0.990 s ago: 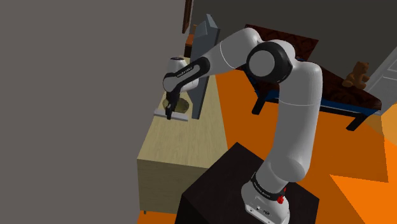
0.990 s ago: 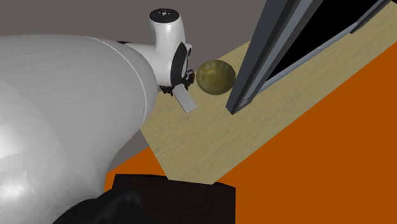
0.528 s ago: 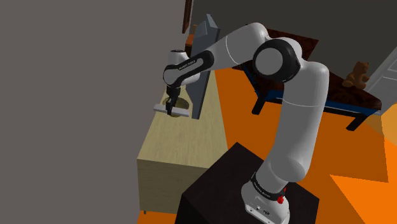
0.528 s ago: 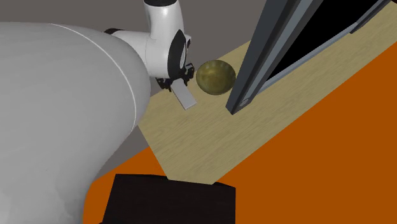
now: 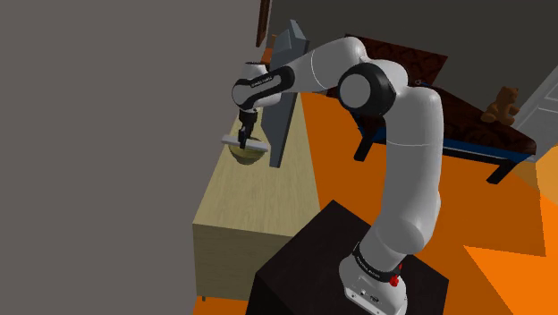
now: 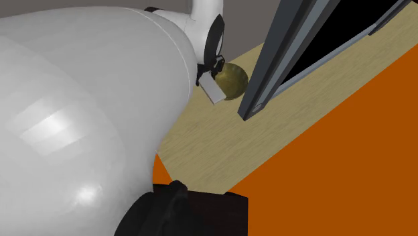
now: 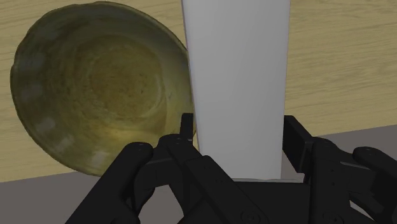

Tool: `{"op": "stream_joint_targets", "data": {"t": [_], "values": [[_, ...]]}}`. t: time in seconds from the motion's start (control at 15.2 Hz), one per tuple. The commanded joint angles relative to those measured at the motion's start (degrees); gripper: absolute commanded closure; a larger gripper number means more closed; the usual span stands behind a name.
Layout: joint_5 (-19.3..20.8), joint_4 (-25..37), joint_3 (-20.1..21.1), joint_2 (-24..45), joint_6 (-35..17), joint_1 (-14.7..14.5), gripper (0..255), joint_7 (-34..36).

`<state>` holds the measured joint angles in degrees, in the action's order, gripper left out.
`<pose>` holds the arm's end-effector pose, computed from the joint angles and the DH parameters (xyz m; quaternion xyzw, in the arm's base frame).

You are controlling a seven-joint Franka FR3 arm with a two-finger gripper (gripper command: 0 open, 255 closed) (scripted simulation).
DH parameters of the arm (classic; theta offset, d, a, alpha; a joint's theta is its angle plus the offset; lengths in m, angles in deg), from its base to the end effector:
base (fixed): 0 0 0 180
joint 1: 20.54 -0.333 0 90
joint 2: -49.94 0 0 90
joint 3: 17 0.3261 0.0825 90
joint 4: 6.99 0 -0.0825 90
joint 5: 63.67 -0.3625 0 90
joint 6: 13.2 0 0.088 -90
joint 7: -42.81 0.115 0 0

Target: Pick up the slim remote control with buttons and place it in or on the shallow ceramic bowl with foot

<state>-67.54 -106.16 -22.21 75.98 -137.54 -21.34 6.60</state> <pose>0.6461 -0.0408 0.3329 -0.9656 -0.2597 0.0033 0.0095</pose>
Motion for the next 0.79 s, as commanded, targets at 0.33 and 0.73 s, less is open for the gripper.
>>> {"op": "stream_joint_targets", "data": {"t": [0.33, 0.73], "values": [[-1.23, 19.48, -0.83, 11.93, 7.71, 5.36, 255, -5.62], [-1.61, 24.43, -0.8, 16.7, 7.92, 6.76, 255, -6.84]]}}
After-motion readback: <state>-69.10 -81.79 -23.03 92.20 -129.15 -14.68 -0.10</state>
